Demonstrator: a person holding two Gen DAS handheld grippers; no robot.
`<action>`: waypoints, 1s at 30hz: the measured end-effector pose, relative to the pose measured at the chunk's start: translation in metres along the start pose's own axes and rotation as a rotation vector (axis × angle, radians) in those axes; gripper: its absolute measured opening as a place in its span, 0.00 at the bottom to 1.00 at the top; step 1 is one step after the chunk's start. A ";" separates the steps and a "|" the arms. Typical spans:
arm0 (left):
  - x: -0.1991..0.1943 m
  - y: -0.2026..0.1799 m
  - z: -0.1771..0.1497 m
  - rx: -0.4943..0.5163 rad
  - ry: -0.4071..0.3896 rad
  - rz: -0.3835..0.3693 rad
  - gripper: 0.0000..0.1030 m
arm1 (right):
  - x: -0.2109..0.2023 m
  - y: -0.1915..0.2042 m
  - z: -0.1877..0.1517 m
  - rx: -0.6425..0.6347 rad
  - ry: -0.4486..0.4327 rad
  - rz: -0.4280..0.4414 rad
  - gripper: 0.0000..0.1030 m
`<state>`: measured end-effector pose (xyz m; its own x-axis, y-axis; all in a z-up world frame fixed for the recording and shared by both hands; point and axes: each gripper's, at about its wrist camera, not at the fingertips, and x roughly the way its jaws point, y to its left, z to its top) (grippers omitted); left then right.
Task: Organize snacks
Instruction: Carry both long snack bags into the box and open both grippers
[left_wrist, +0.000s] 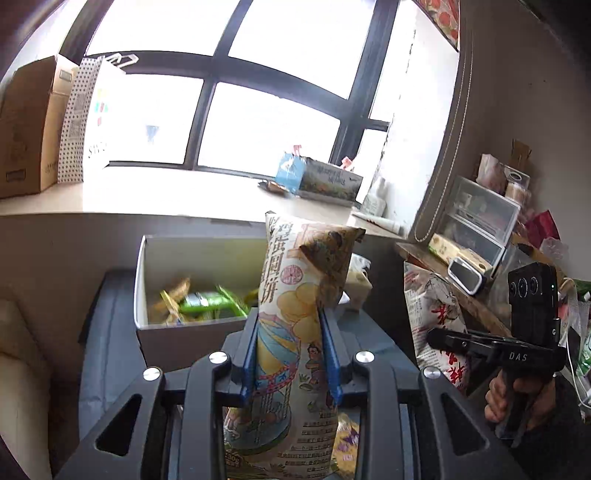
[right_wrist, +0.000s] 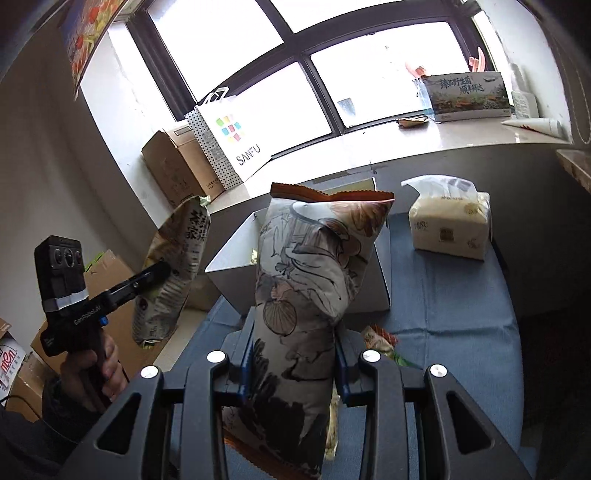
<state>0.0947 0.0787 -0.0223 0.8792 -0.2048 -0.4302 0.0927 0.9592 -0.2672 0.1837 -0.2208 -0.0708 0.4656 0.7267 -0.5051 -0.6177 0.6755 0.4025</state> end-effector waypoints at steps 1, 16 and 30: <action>0.008 0.006 0.013 -0.006 -0.008 0.029 0.33 | 0.010 0.000 0.016 0.001 -0.002 -0.005 0.36; 0.165 0.102 0.065 -0.193 0.167 0.217 0.35 | 0.205 -0.015 0.145 -0.016 0.253 -0.159 0.39; 0.148 0.117 0.050 -0.203 0.194 0.259 1.00 | 0.210 -0.018 0.141 0.032 0.184 -0.147 1.00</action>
<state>0.2594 0.1707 -0.0738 0.7546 -0.0124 -0.6561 -0.2327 0.9298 -0.2851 0.3821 -0.0622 -0.0762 0.4241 0.5871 -0.6895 -0.5296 0.7784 0.3371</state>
